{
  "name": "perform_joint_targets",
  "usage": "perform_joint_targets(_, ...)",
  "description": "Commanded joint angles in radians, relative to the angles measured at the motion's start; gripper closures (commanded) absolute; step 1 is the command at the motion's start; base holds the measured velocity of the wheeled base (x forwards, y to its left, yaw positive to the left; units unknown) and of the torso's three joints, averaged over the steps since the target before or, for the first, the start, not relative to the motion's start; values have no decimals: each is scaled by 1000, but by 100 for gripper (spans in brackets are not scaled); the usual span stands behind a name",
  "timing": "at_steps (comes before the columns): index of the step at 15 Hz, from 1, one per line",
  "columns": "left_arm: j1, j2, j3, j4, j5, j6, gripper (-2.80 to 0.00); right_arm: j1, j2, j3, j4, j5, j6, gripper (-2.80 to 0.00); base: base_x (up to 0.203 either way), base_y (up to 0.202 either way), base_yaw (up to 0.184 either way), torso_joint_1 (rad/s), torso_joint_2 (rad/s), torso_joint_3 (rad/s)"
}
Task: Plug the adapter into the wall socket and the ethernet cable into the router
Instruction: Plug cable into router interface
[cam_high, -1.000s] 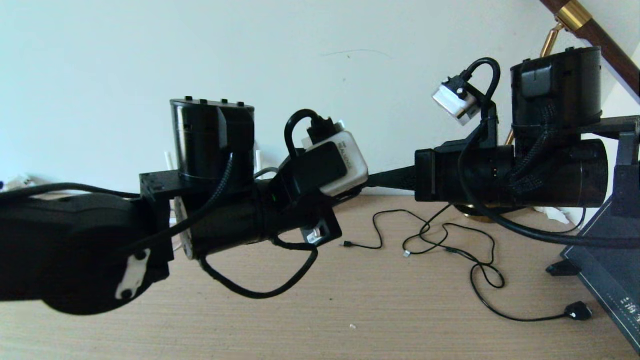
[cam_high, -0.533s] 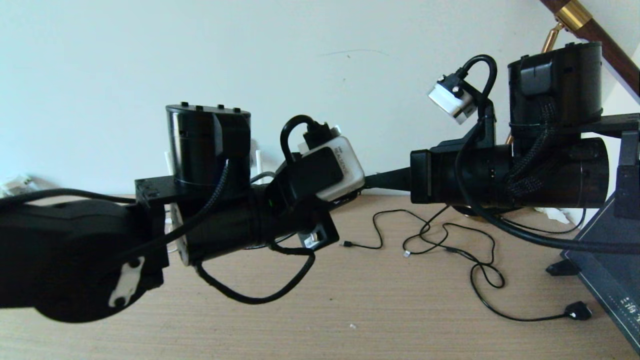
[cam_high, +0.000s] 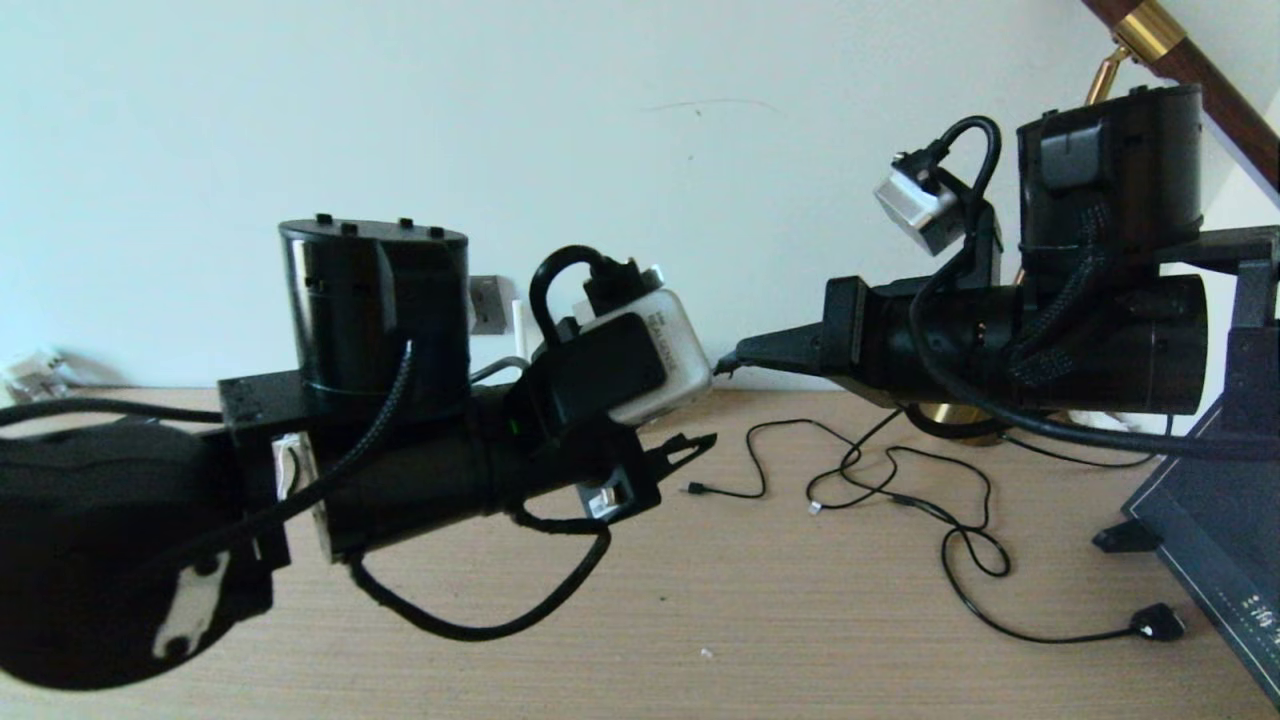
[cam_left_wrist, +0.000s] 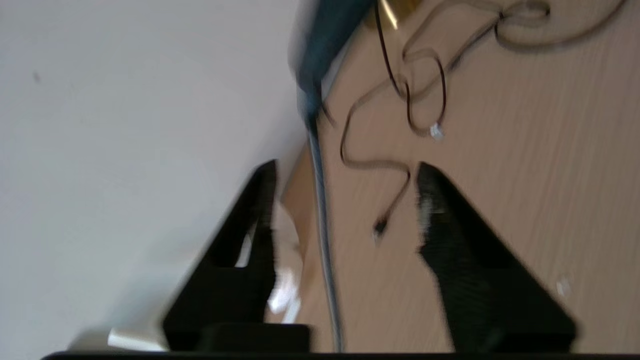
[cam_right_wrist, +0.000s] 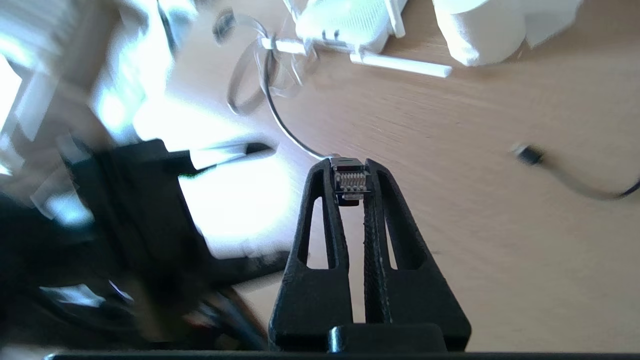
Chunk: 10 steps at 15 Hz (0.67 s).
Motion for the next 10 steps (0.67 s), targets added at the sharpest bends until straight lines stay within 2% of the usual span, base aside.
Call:
perform_joint_targets(1,74,-49,40,-32,-12,13,-280,-5,3,-16,-2,3,121,0,0,0,0,0,0,0)
perform_joint_targets(3,129,-37,50,-131,-89,29,-280,-27,14,-56,-18,8,305,0,0,0,0,0,0,0)
perform_joint_targets(5,131,-10,54,-209,-114,83,-280,-66,16,-97,-20,54,489,0,0,0,0,0,0,0)
perform_joint_targets(7,131,41,53,-336,-156,99,-280,-100,13,-119,-21,194,643,0,0,0,0,0,0,0)
perform_joint_targets(9,131,106,55,-489,-228,132,-280,-142,15,-138,-24,305,801,0,0,0,0,0,0,0)
perform_joint_targets(10,131,125,56,-542,-263,146,-280,-152,16,-141,-26,359,840,0,0,0,0,0,0,0)
